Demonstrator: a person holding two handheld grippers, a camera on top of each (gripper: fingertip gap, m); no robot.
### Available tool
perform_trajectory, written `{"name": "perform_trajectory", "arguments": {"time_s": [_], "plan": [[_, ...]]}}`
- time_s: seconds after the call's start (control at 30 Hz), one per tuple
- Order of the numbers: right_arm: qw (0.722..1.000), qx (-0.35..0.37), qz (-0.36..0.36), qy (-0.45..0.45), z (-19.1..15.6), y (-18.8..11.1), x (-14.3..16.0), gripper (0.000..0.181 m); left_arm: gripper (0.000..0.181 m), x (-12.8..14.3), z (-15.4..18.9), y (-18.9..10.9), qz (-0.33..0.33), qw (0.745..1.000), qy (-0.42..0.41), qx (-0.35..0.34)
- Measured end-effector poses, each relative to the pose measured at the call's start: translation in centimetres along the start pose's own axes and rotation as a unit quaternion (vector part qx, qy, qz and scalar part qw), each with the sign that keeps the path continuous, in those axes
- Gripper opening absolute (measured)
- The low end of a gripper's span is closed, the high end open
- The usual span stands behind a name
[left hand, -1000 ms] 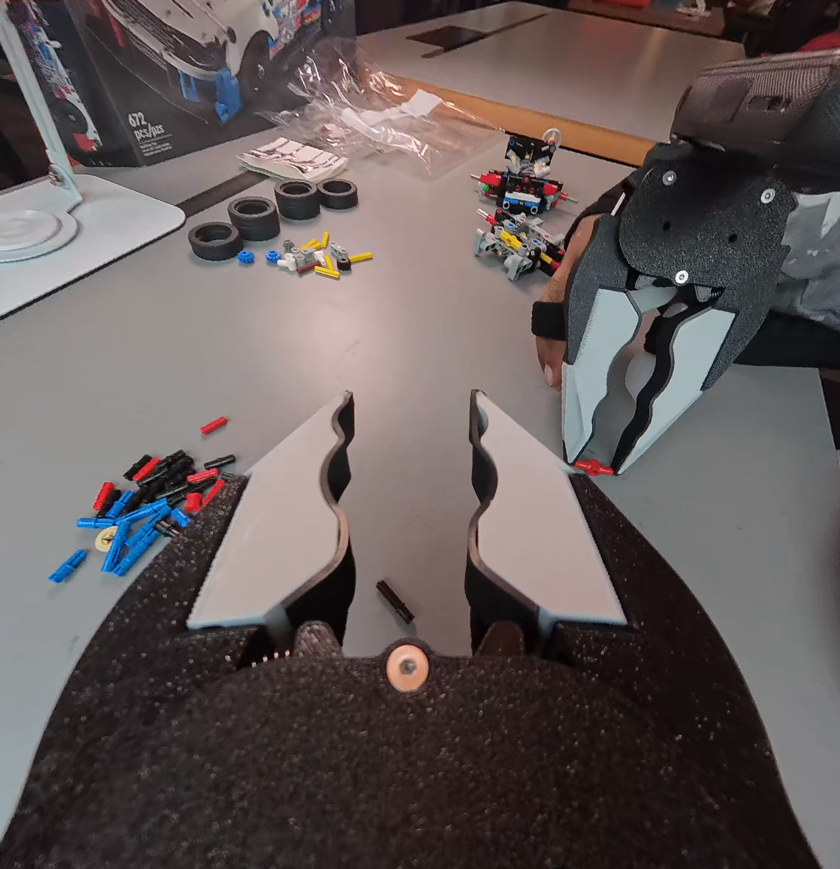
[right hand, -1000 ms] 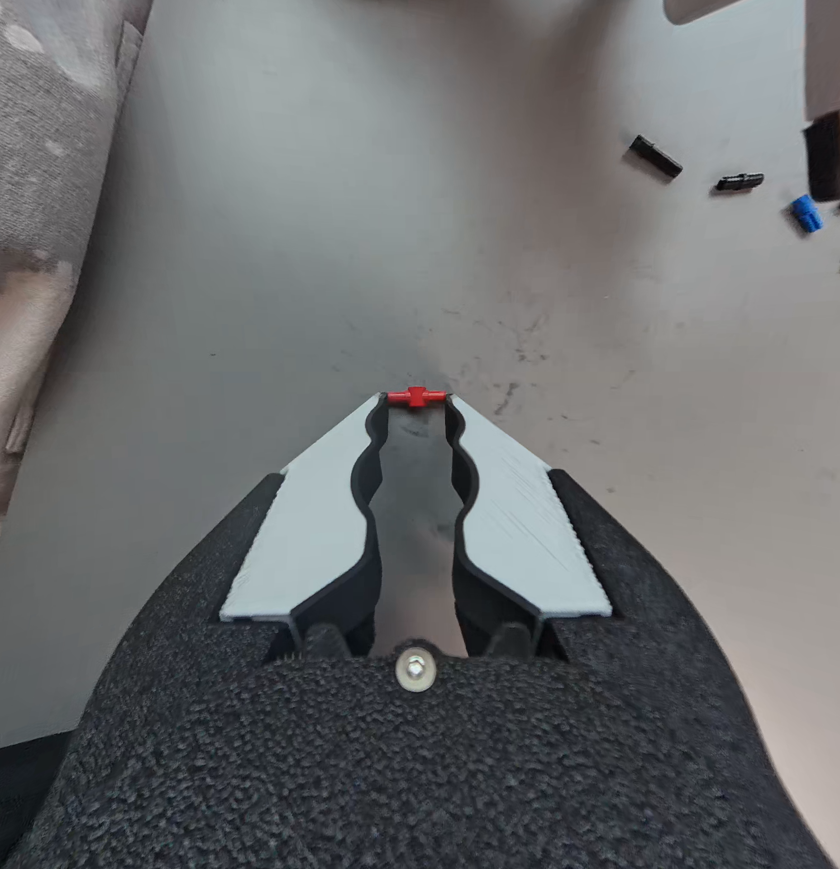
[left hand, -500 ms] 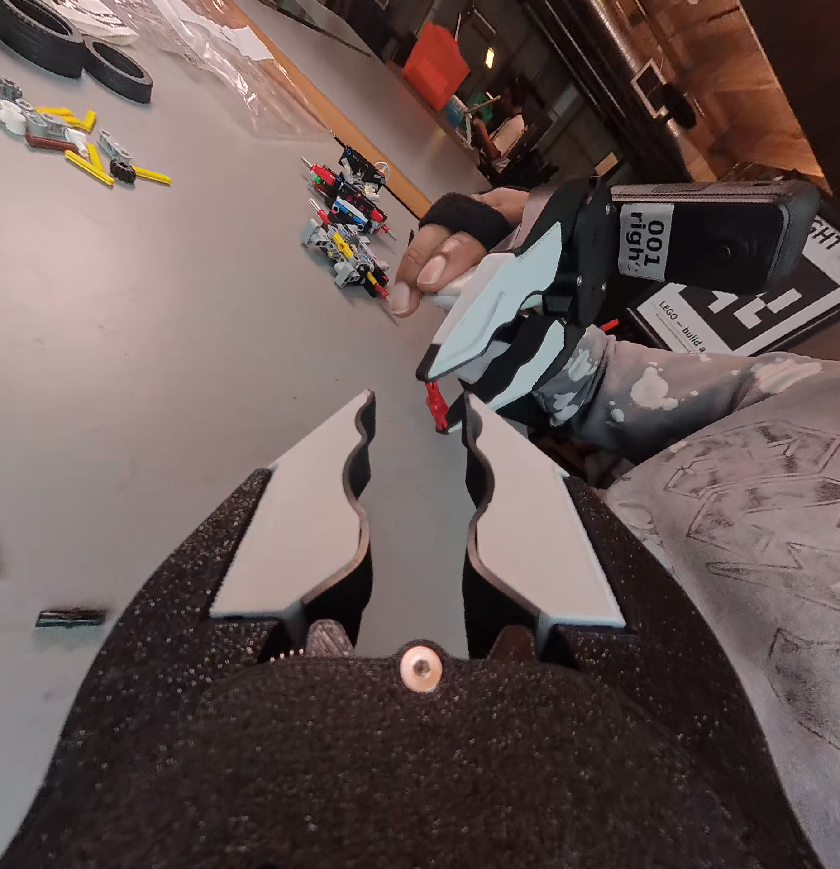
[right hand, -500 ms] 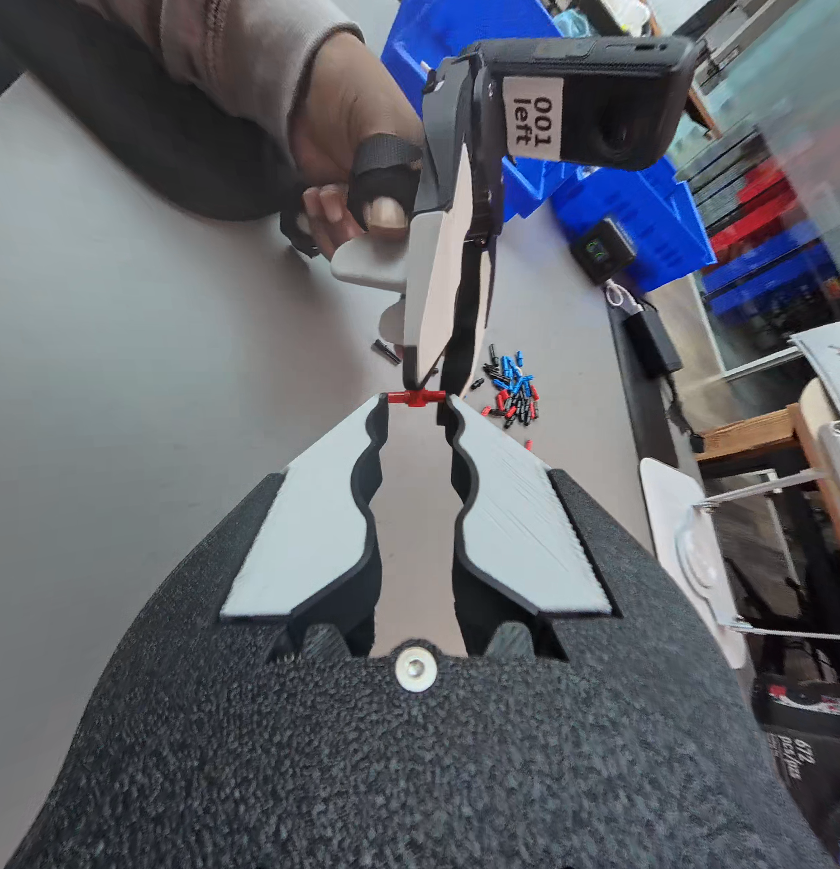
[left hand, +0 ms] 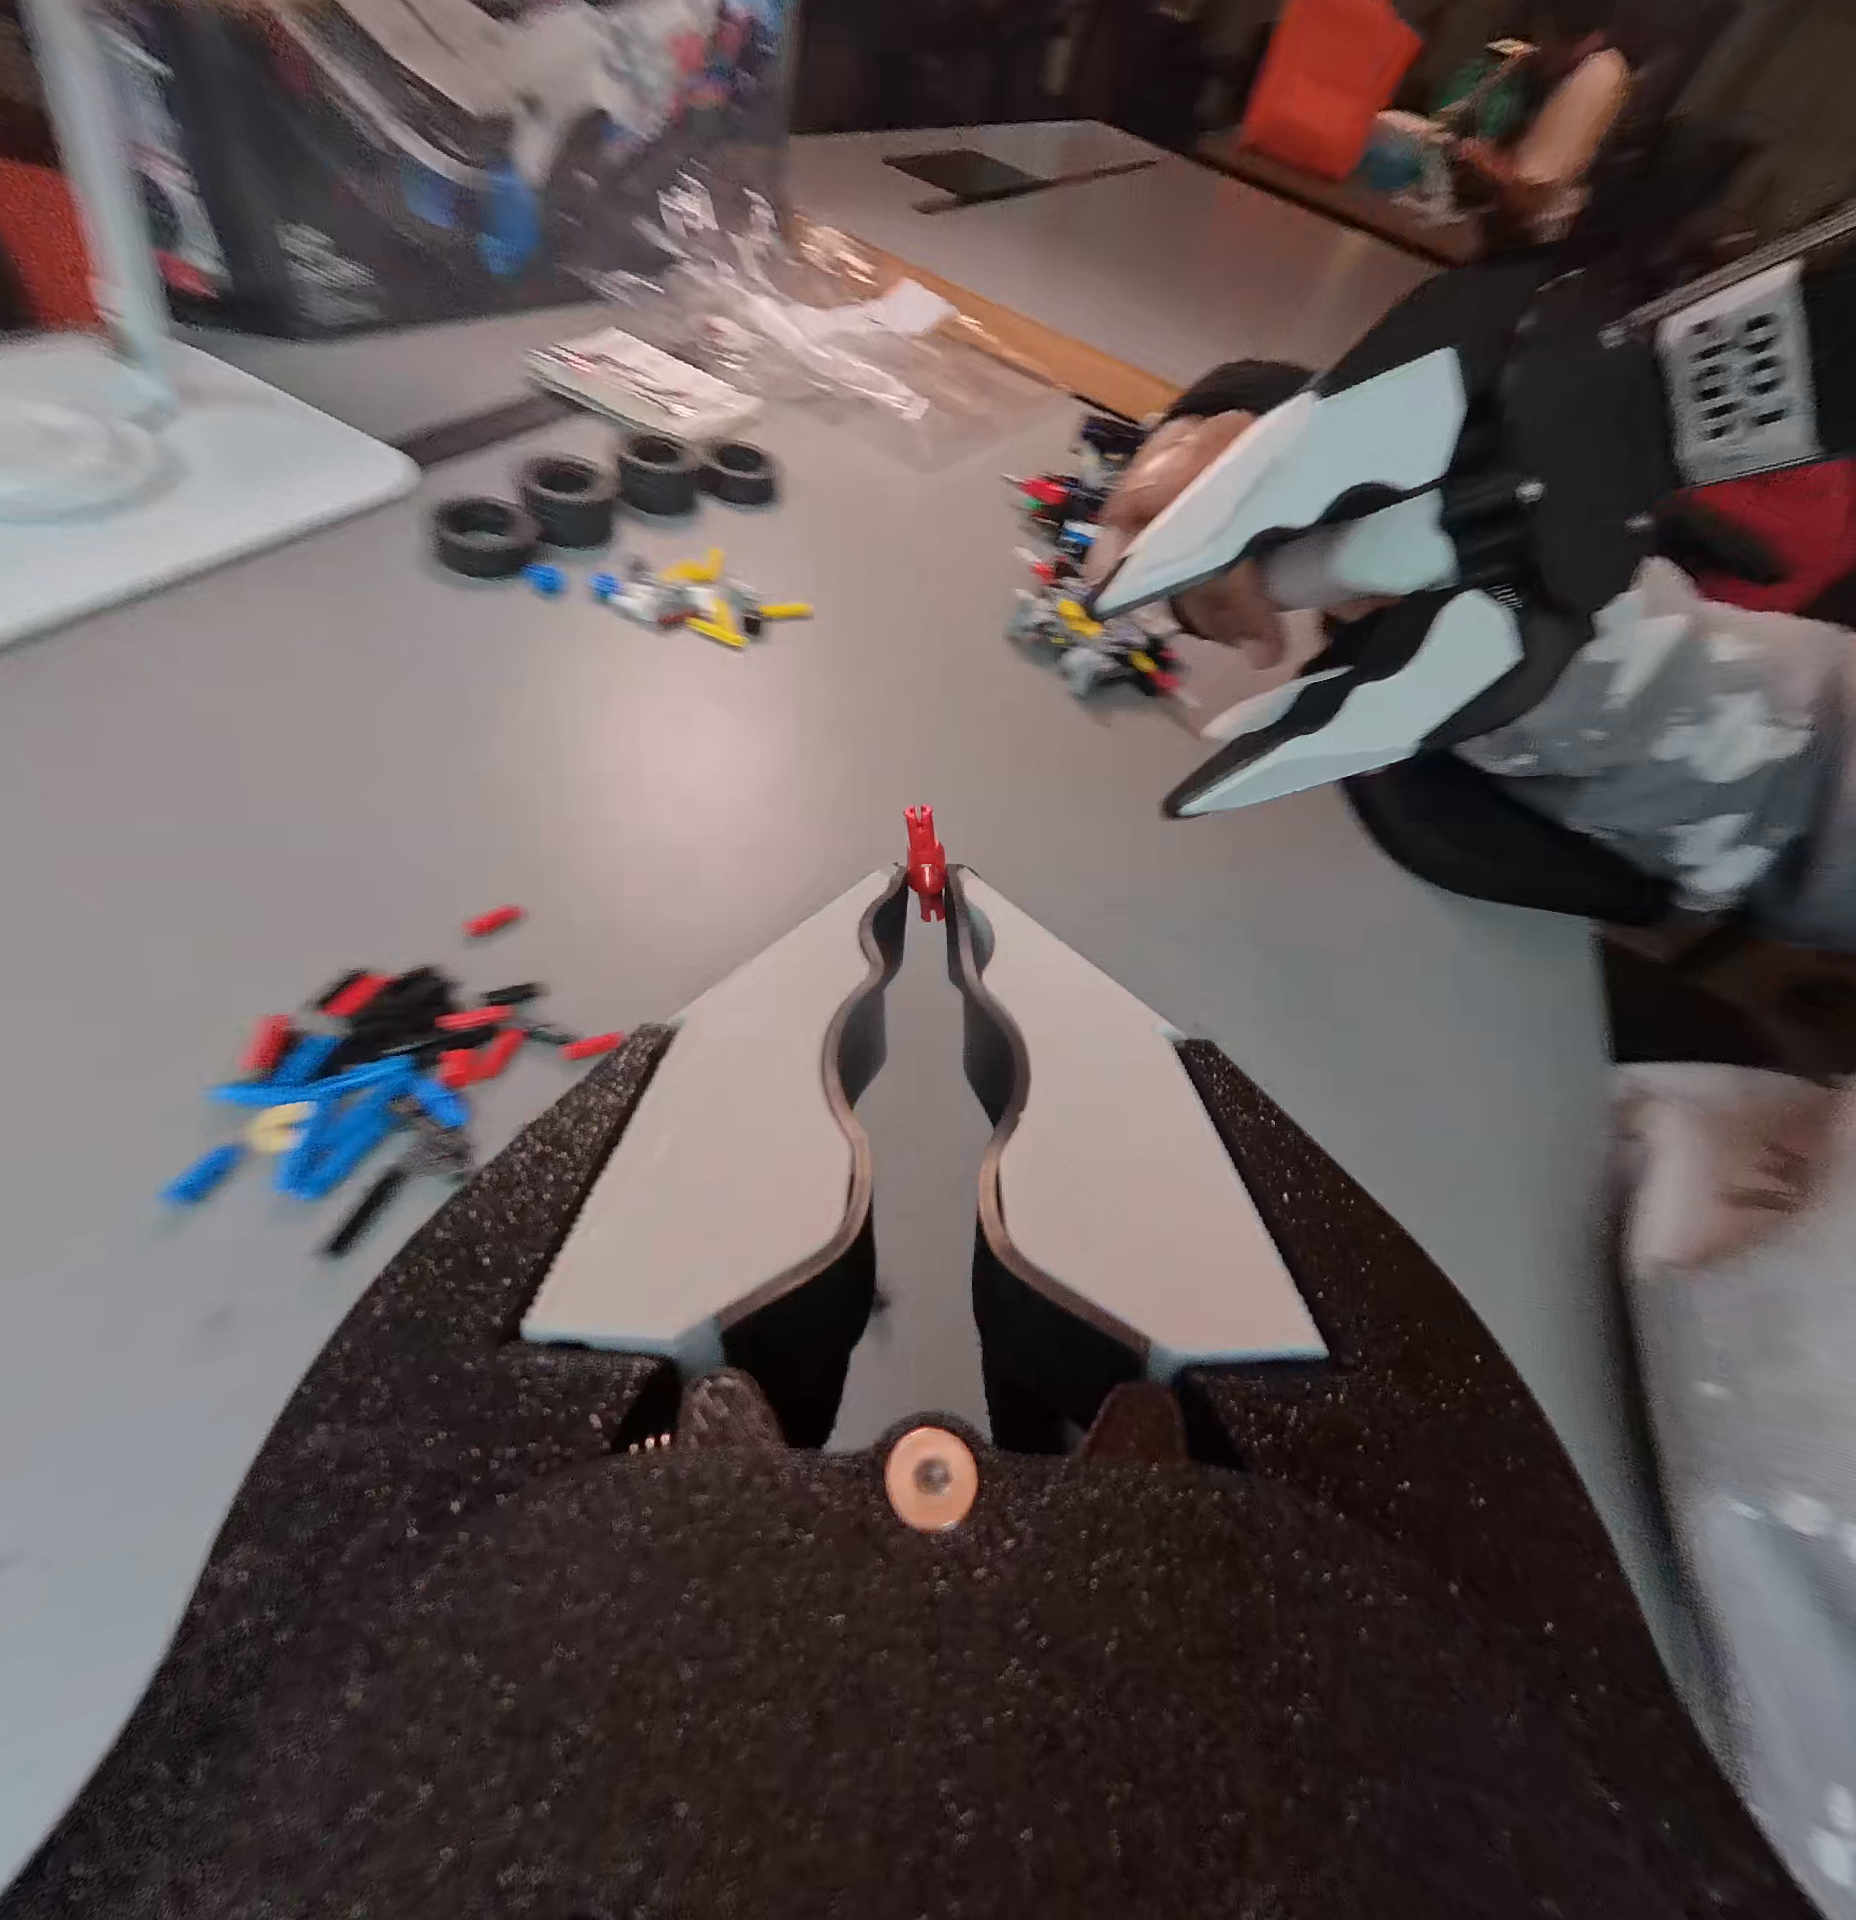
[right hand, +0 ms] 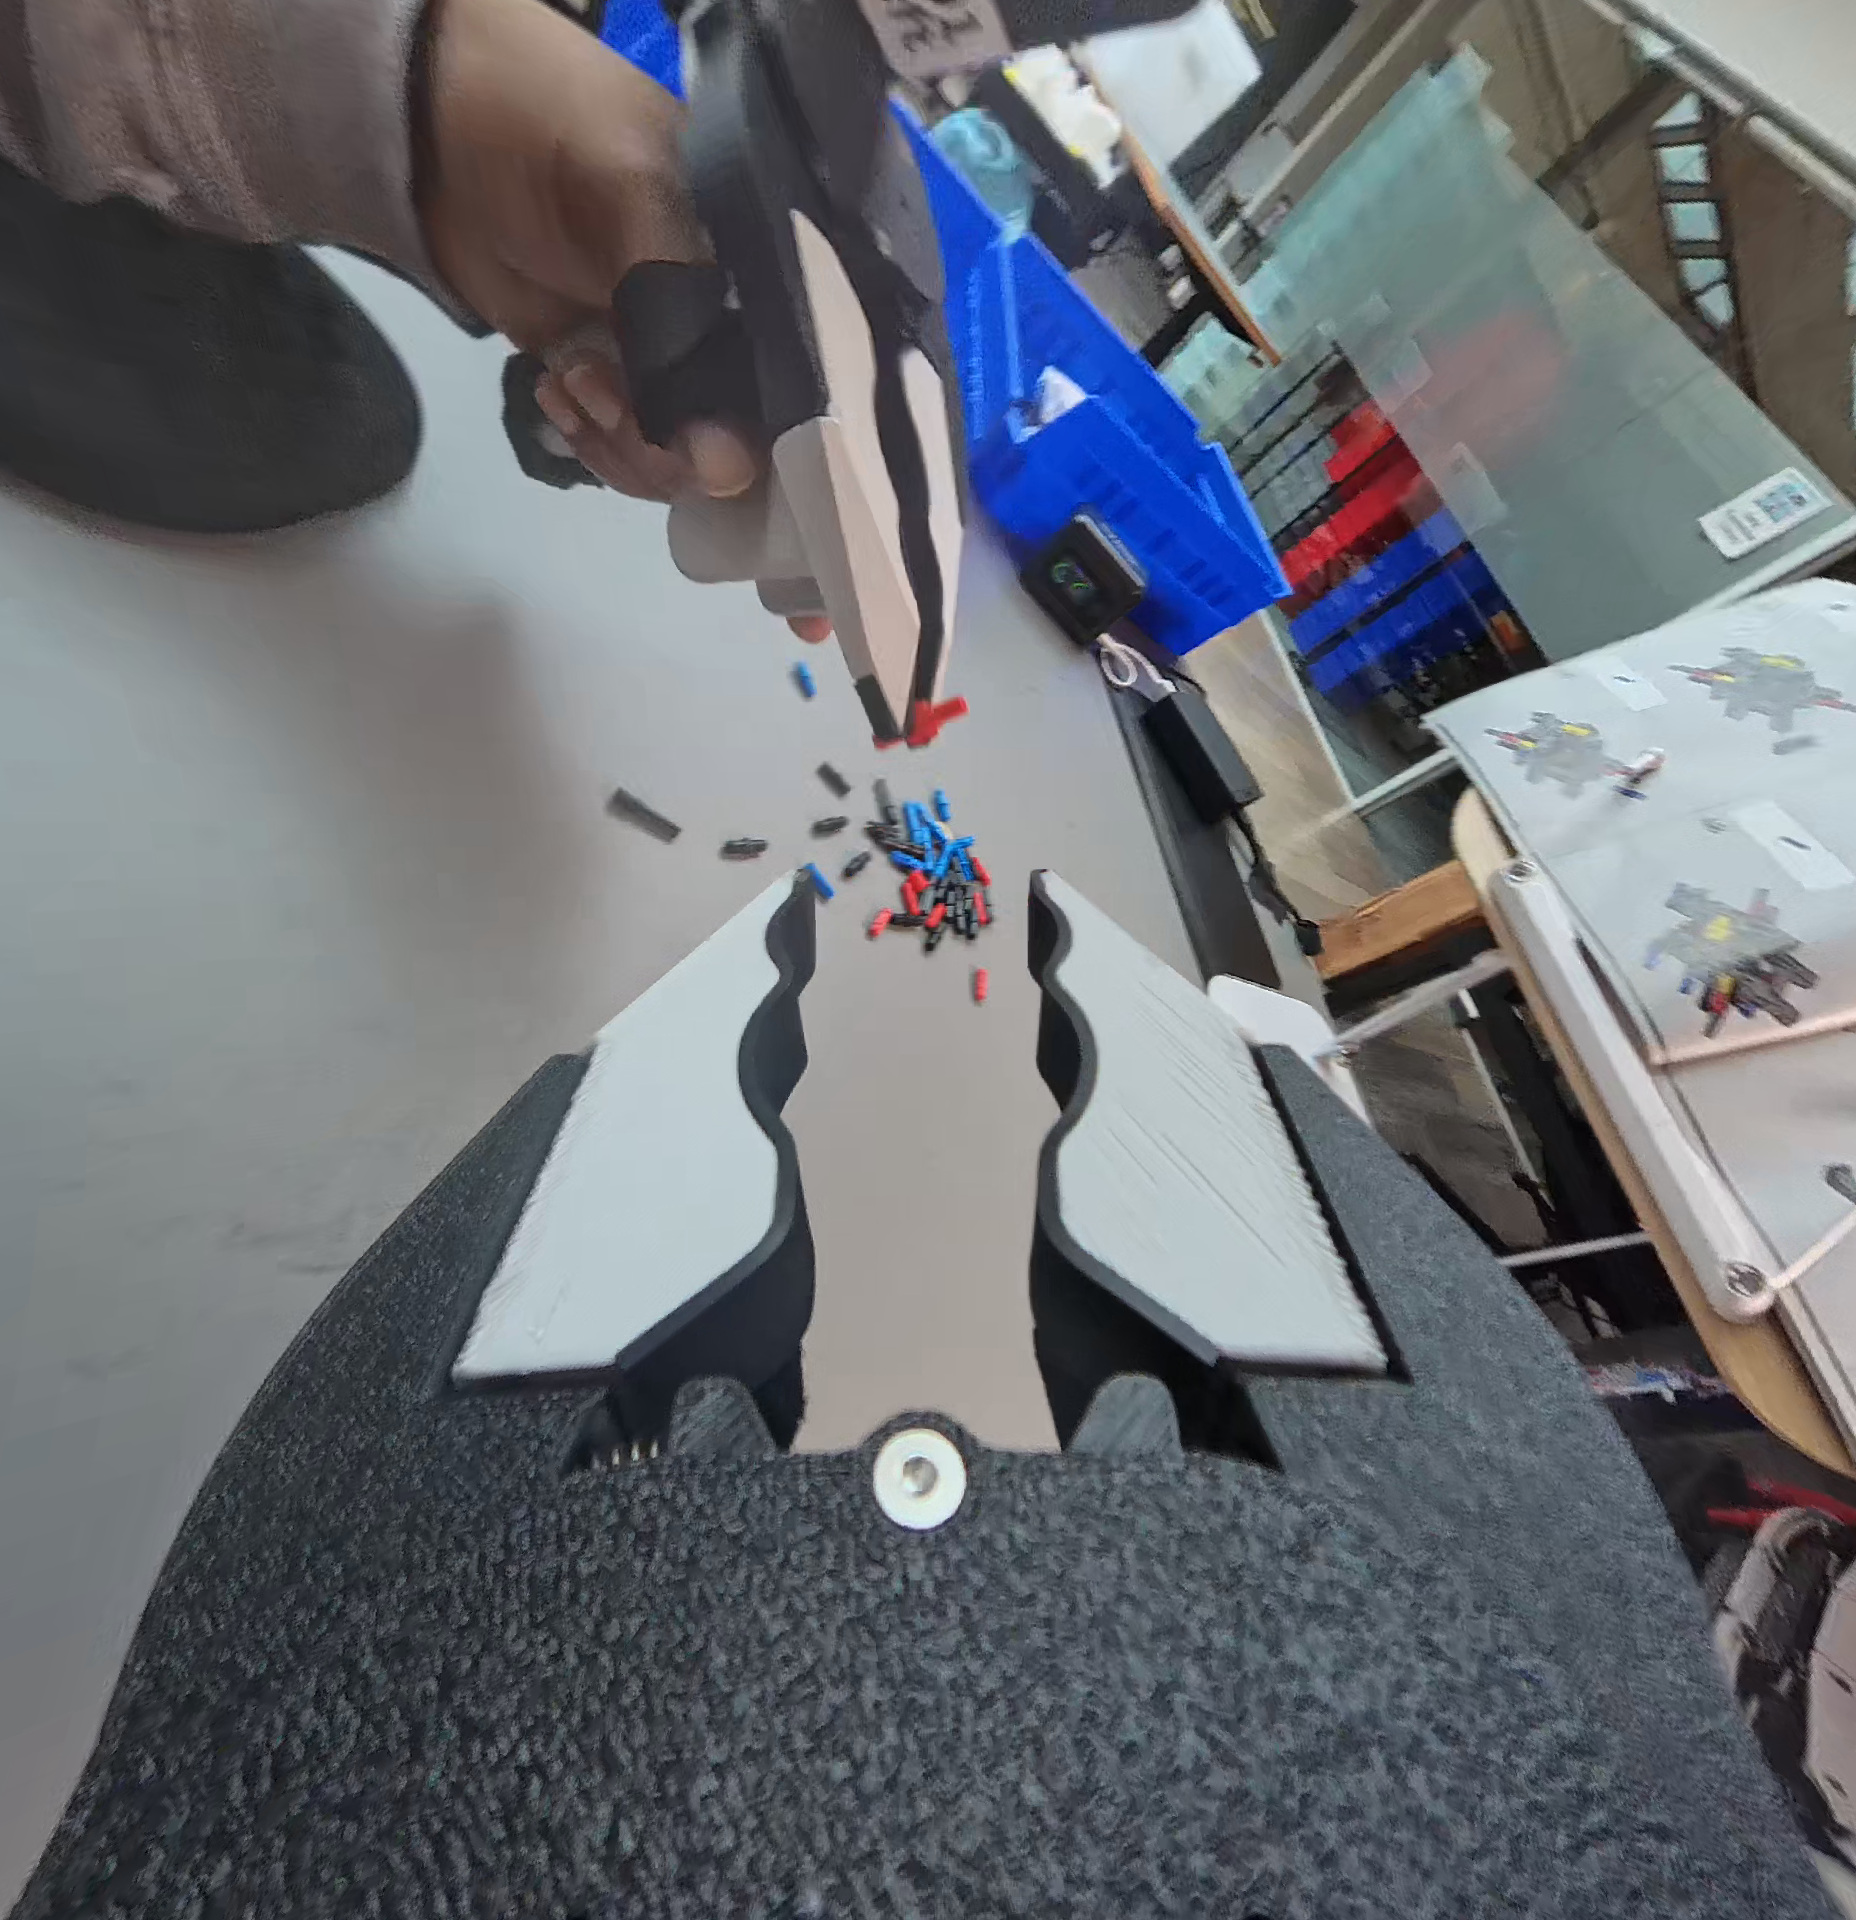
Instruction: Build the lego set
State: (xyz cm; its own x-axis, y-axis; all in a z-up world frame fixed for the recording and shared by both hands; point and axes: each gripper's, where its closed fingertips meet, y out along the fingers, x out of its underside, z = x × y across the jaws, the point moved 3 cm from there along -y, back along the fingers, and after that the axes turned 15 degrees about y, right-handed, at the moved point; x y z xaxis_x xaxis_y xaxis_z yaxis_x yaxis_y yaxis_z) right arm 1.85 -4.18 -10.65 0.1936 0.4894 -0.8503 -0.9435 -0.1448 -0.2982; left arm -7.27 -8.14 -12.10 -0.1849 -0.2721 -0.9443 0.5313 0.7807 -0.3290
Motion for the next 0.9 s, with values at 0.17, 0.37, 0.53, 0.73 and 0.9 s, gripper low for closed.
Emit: {"name": "perform_trajectory", "arguments": {"time_s": [0.17, 0.37, 0.53, 0.73, 0.9], "plan": [[0.988, 0.124, 0.064, 0.060, 6.4, -3.1, -1.5, 0.041, 0.006, 0.3, -8.2, -7.1, -0.061, 0.957, 0.077, -0.272], [0.955, 0.258, 0.098, 0.112, 12.4, -6.7, 0.2, 0.045, 0.008, 4.9, -13.2, -10.1, -0.221, 0.880, 0.136, -0.398], [0.933, 0.316, 0.086, 0.149, 15.6, -8.4, 3.3, 0.039, 0.008, 6.9, -14.8, -12.0, -0.309, 0.829, 0.152, -0.439], [0.929, 0.317, 0.060, 0.181, 17.0, -9.6, 5.8, 0.002, 0.007, 5.7, -15.7, -16.5, -0.325, 0.775, 0.148, -0.521], [0.939, 0.277, 0.010, 0.204, 16.8, -9.7, 6.7, 0.019, 0.011, 8.1, -16.5, -22.0, -0.393, 0.743, 0.048, -0.539]]}}
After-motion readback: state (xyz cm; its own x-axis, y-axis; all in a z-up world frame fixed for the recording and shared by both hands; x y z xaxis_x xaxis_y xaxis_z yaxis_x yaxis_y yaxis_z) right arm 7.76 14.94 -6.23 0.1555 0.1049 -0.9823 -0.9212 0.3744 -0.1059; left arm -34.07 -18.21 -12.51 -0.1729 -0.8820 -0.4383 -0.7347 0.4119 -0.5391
